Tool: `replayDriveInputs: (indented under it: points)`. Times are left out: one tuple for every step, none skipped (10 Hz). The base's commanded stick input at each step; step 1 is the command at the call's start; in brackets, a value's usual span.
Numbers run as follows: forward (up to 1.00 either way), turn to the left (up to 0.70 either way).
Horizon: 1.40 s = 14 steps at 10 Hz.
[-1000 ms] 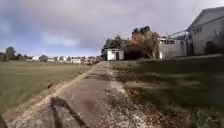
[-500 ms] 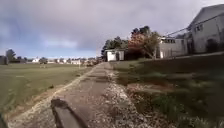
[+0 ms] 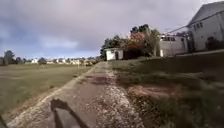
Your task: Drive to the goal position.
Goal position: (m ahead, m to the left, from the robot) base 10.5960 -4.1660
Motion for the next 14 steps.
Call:
replayDriveInputs:
  points:
    - [0.7,0.0]
    - [0.7,0.0]
    - [0.7,0.0]
    - [0.7,0.0]
    - [0.7,0.0]
    - [0.7,0.0]
    - [0.7,0.0]
    - [0.7,0.0]
    - [0.7,0.0]
    - [0.7,0.0]
    - [0.7,0.0]
    - [0.7,0.0]
    - [0.7,0.0]
    - [0.7,0.0]
